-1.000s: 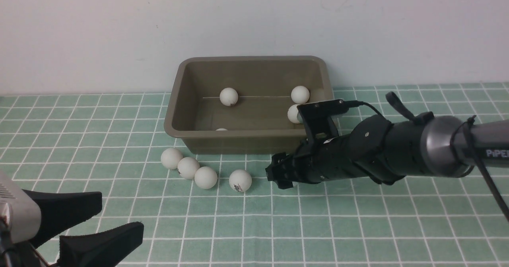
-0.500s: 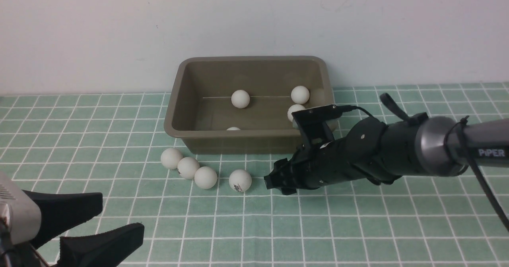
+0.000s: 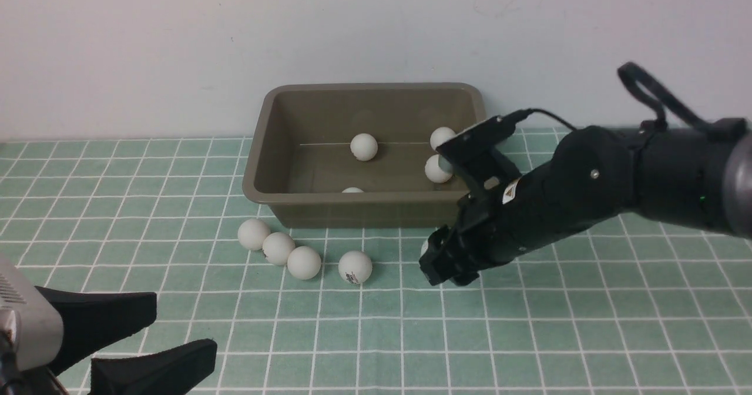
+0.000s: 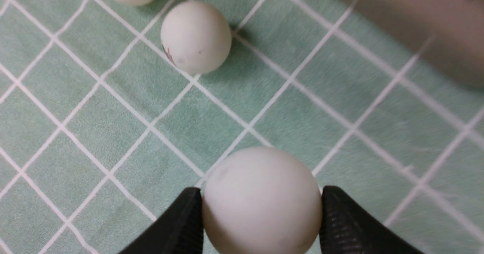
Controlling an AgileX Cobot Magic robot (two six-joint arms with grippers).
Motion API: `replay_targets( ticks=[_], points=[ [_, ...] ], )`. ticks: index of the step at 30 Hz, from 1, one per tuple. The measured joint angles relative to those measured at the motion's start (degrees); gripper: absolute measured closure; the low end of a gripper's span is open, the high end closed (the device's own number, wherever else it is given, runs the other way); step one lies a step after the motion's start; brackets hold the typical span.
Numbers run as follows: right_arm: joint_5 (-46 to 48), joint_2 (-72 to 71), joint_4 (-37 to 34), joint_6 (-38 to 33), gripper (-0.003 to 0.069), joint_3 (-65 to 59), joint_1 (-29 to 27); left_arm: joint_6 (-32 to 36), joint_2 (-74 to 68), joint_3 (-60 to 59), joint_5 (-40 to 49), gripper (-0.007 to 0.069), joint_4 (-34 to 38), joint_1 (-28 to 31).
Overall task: Put the table tennis balls in the box on the green coffee tablecloth.
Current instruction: 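Release the ping pong ball into the bin and lift the gripper away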
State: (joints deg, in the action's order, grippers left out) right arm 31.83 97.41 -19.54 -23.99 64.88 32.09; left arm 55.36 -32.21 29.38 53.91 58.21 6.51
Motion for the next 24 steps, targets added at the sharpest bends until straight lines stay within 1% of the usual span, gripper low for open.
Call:
replay_targets(
  ticks=[2, 7, 12, 14, 15, 21, 24],
  points=[
    [-1.38, -1.17, 0.79, 0.00, 0.0300, 0.00, -0.05, 0.00, 0.00, 0.00, 0.00, 0.0093, 0.00, 0.00],
    [-9.34, -2.42, 1.71, -0.06, 0.0300, 0.34, -0.66, 0.00, 0.00, 0.00, 0.00, 0.0093, 0.00, 0.00],
    [-13.35, -0.69, 1.82, -1.17, 0.0300, 2.34, -1.80, 0.00, 0.00, 0.00, 0.00, 0.0093, 0.05, 0.00],
    [-14.46, 3.41, 1.94, -2.20, 0.0300, 6.49, -2.88, 0.00, 0.00, 0.00, 0.00, 0.0093, 0.05, 0.00],
    [-14.46, 3.41, 1.94, -2.20, 0.0300, 6.49, -2.88, 0.00, 0.00, 0.00, 0.00, 0.0093, 0.05, 0.00],
    [-17.31, 12.52, 2.85, -7.91, 0.0300, 13.89, -3.79, 0.50, 0.00, 0.00, 0.00, 0.0093, 0.05, 0.00],
    [-17.54, 15.86, 2.96, -8.62, 0.0298, 16.25, -3.91, 1.09, 0.00, 0.00, 0.00, 0.0093, 0.05, 0.00]
  ],
)
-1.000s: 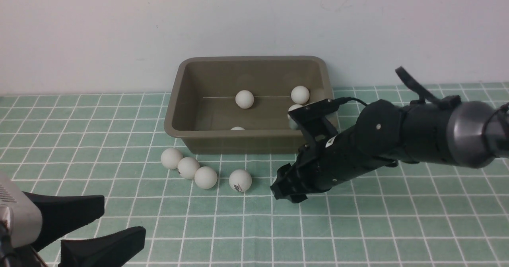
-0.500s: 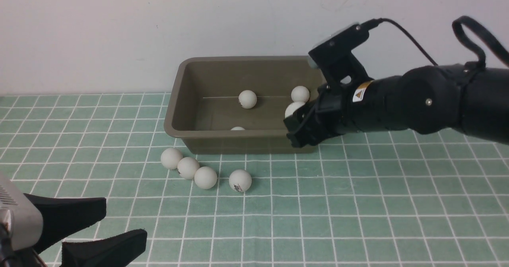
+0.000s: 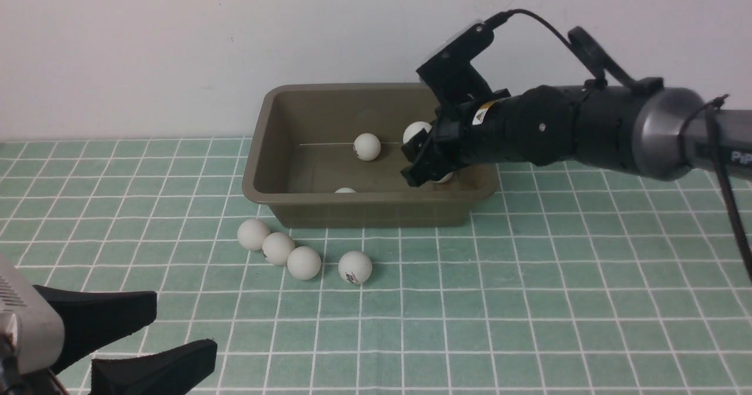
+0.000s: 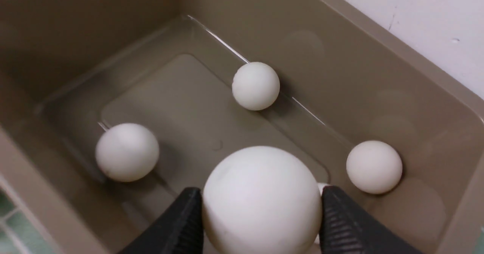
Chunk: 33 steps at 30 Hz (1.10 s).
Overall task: Put the table tennis balls in the box on the green coffee tablecloth.
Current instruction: 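Release the ping pong ball into the bin and lift the gripper away, then reach for and grasp a ping pong ball on the table beside the basket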
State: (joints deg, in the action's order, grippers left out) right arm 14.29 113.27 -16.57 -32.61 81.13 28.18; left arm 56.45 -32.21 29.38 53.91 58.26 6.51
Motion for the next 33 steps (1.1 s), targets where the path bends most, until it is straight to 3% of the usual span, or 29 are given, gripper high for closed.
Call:
replay_targets(
  ticks=[3, 7, 9, 18, 22, 33],
  points=[
    [-0.14, 1.22, 0.00, 0.00, 0.0272, 0.88, -0.13, 0.64, 0.00, 0.00, 0.00, 0.0093, -0.05, 0.00],
    [-2.09, 2.35, 0.01, 0.00, 0.0104, 1.56, -0.82, 2.05, 0.00, 0.00, -1.49, 0.0093, -0.12, 0.00],
    [-2.79, 1.69, 0.35, -0.33, 0.0072, 1.74, -1.02, 2.29, 0.00, 0.00, -3.57, 0.0093, -0.26, 0.00],
    [5.03, -13.21, 3.19, -1.34, 0.0094, 1.80, -1.26, -5.16, -0.26, 0.00, -18.12, 0.0093, -8.61, 0.00],
    [9.49, -19.60, 3.14, -1.34, 0.0099, 1.86, -1.26, -5.60, -2.54, 0.18, -21.91, 0.0093, -9.06, 0.00],
    [24.06, -38.59, 0.67, 5.52, 0.0099, 1.86, -1.26, -5.62, -26.49, 10.16, -19.02, 0.0093, -11.33, 0.00]
  ],
)
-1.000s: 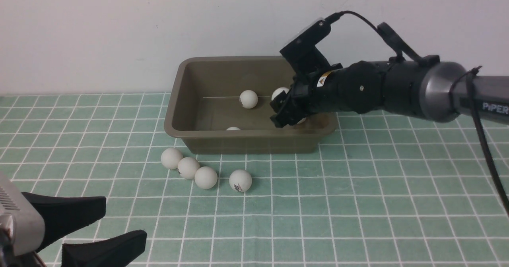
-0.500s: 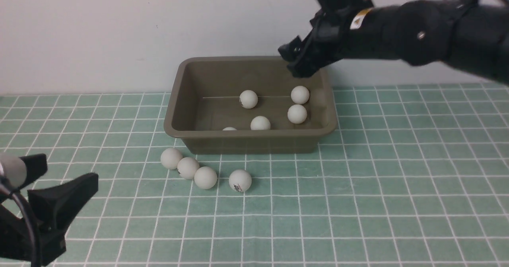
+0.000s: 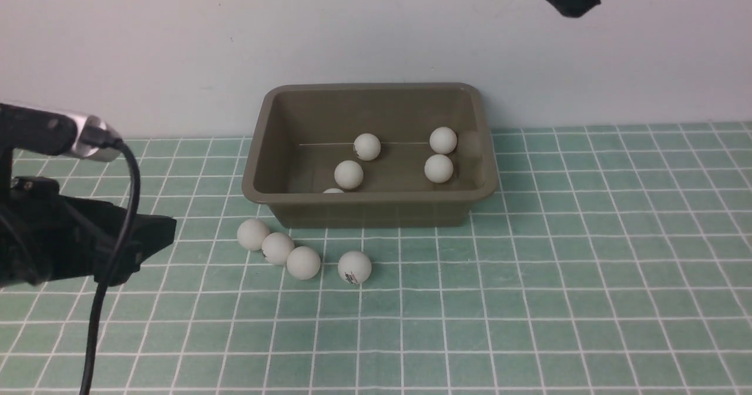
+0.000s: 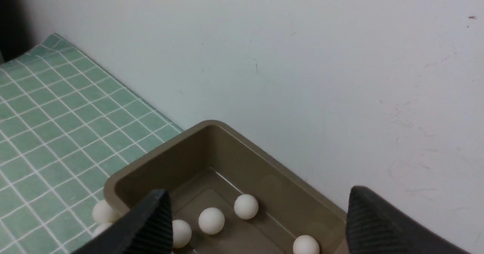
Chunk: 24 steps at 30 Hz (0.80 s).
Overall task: Put the table tennis balls in the box on the green coffee tablecloth.
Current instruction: 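Reach for and grasp a ping pong ball on the table beside the basket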
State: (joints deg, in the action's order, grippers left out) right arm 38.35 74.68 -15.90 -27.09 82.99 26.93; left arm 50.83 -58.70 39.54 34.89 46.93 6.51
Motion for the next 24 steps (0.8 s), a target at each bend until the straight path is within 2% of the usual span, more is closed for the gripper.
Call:
replay_targets(
  ticks=[6, 12, 18, 24],
  points=[
    [5.56, -2.14, -1.79, 1.76, 0.0099, 0.00, 0.00, -2.57, -12.26, 9.87, 4.49, 0.0093, -6.65, 0.00],
    [7.77, -2.14, -5.03, 1.96, 0.0099, 0.00, 0.00, -2.30, -20.29, 15.28, 7.54, 0.0093, -8.55, -0.05],
    [9.00, -2.14, -6.88, 1.91, 0.0099, 0.00, 0.00, 5.40, -29.96, 18.64, 9.44, 0.0090, -7.10, -0.11],
    [11.16, -2.14, -6.88, 1.91, 0.0100, 0.00, 0.00, 14.59, -37.85, 19.39, 6.58, 0.0090, -1.70, -0.11]
  ],
)
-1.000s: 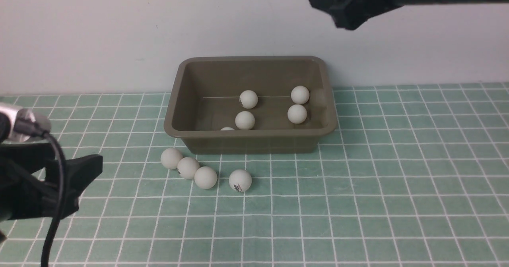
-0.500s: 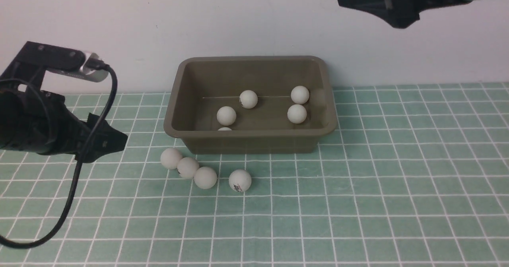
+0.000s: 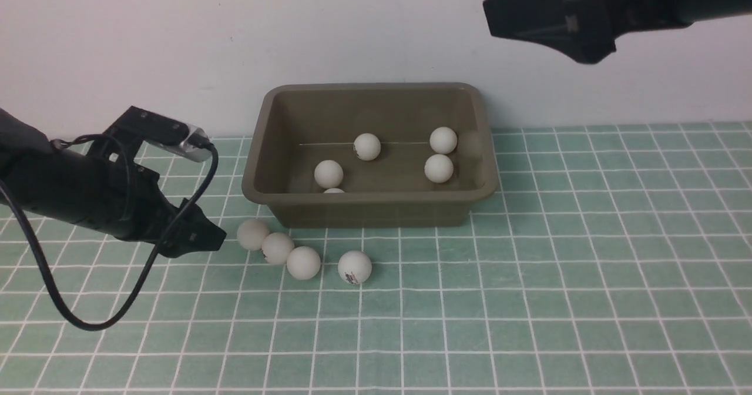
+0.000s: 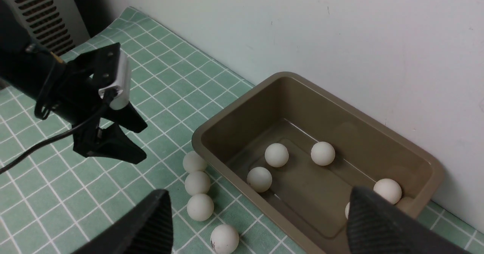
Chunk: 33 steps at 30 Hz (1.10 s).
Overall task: Put the table tennis balls in the box on the green coffee tablecloth.
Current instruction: 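Reach for and grasp a ping pong ball on the table beside the basket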
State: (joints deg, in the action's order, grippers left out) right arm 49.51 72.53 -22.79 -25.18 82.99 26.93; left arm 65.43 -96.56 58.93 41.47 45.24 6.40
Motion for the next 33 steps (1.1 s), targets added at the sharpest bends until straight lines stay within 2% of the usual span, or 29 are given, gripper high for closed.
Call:
replay_targets(
  ticks=[6, 10, 24, 33],
  points=[
    [1.01, 0.00, 0.00, 0.00, 0.0101, 0.00, 0.00, 10.29, -4.25, 0.11, -3.23, 0.0090, 10.82, -0.05],
    [1.36, 0.00, 0.00, -0.05, 0.0101, 0.00, 0.00, 14.54, -6.05, 0.11, -4.60, 0.0090, 14.97, -0.11],
    [1.40, 0.00, 0.00, -0.05, 0.0101, 0.00, 0.00, 18.56, -13.86, 3.48, -7.44, 0.0090, 22.14, -0.44],
    [1.29, 0.00, 0.00, -0.10, 0.0101, 0.00, 0.00, 21.42, -16.73, 3.58, -10.33, 0.0090, 23.38, -4.11]
  ],
)
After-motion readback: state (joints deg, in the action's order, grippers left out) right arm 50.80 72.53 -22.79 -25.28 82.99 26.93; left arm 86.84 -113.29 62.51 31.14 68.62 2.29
